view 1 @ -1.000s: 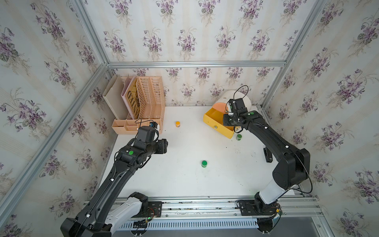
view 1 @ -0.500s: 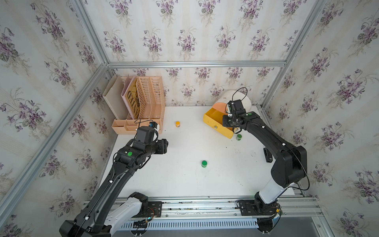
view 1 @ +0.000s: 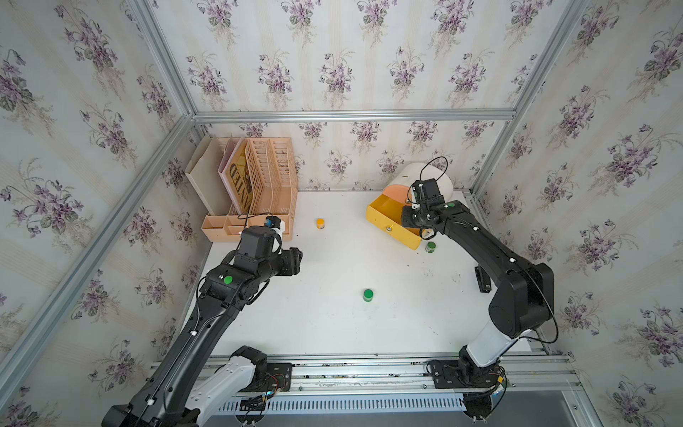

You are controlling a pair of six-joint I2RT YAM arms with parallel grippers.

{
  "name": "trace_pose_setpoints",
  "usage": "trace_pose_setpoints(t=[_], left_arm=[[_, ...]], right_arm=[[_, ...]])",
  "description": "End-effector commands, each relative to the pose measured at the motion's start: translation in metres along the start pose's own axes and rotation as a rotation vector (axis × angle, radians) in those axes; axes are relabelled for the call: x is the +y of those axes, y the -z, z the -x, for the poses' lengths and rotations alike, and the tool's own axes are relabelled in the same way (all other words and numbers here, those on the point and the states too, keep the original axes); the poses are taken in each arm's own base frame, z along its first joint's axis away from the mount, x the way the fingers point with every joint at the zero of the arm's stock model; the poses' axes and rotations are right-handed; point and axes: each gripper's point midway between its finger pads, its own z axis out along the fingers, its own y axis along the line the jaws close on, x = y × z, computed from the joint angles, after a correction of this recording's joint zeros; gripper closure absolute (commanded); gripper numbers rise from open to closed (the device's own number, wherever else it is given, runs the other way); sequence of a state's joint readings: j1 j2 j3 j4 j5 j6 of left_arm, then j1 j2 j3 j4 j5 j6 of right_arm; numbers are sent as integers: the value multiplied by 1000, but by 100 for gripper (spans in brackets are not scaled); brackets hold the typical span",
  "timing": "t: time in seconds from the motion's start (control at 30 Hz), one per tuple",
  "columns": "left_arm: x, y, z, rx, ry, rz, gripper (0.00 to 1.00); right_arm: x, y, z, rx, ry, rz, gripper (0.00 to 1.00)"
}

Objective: Put the paint cans in the drawer according to color
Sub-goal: Place the paint can in the drawer, then move the paint can to the center of the board.

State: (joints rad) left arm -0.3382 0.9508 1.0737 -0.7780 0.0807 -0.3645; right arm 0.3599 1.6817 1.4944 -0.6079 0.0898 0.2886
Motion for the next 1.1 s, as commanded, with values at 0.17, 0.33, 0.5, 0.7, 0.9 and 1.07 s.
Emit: trace_pose_setpoints(t=[0.17,0.33,0.5,0.7,0.9,1.07], left_arm=[[-1,6,9,-28,-13,4,30],[-3,6,15,-36,-15,0,30],[-9,0,25,-32,-14,-14,30],[-17,-21,45,-22,5,-19,31],[-18,-87,56,29,9,22,33],[-21,-147,67,77,1,81,33]], right_arm=[[0,21,14,-45,-7,7,47],[5,47,26,-81,-9,39,45],[15,85,38,-132,-19,109,45],[22,118,34,-186,-42,177,45],[22,141,20,-248,-91,237,45],[18,154,10,-285,-119,264,45]])
